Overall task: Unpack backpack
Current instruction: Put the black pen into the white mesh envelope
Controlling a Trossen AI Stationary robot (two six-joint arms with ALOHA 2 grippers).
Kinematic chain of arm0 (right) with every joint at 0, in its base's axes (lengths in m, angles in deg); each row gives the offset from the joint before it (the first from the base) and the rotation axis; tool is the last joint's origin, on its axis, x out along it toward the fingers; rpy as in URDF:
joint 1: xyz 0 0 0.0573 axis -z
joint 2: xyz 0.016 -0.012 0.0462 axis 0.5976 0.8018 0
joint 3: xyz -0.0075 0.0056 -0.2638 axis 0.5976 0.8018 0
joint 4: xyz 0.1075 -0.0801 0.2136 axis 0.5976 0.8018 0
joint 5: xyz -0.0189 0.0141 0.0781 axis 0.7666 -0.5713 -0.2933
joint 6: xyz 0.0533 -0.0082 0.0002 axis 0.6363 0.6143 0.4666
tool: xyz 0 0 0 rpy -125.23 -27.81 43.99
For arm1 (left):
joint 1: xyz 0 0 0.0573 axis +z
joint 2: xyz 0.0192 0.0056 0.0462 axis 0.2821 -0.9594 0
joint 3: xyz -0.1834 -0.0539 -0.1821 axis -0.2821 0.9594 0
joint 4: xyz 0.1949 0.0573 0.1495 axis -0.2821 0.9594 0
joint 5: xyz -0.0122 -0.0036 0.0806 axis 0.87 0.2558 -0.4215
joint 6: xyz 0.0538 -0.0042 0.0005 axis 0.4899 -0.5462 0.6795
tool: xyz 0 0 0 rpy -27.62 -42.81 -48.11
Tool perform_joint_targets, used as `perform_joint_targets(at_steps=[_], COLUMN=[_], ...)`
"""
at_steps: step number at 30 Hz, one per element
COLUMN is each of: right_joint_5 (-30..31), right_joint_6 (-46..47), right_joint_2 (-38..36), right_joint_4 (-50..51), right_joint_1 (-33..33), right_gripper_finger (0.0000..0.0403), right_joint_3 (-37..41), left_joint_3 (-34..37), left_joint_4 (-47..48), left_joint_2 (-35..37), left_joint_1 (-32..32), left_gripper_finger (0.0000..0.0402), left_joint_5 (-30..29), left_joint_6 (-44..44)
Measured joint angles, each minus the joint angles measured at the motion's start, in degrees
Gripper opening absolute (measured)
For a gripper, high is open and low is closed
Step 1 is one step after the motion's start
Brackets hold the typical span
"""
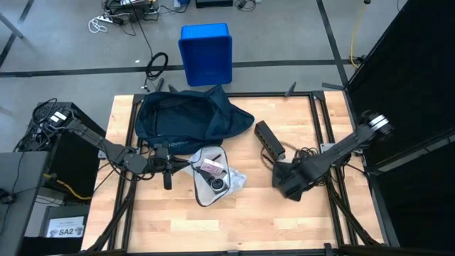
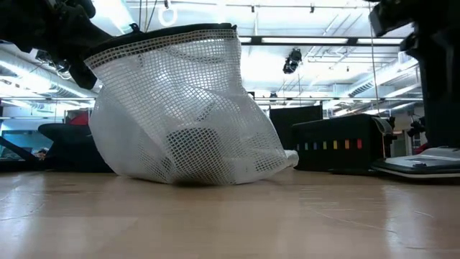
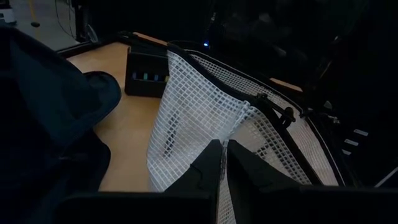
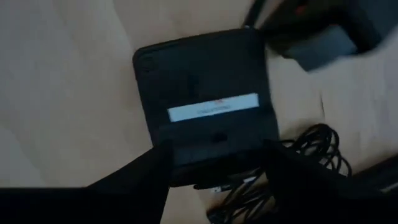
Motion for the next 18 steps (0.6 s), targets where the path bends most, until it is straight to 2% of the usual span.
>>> perform_joint_targets(at_steps=[8, 13, 18], right_joint_5=[0.49, 0.33, -5.93], right_joint_6=[6.59, 5.81, 2.79], right_joint_2=[-11.69, -11.90, -11.56], right_joint_4=[-4.11, -8.05, -15.77], right_joint_1=[4.96, 8.42, 9.37], right_gripper_finger=[0.0206, 0.0213, 0.0204], right_joint_3=[11.54, 18.57, 23.07], left_joint_3=[0.00, 0.00, 0.00], left_joint_4=[-0.22, -0.23, -0.23], left_joint_2=[0.00, 0.00, 0.00], left_joint_1=[0.00, 0.00, 0.00], left_gripper_finger=[0.0000, 0.0000, 0.0000], left_joint_5=[0.00, 0.00, 0.02], left_joint_6=[0.00, 0.00, 0.01])
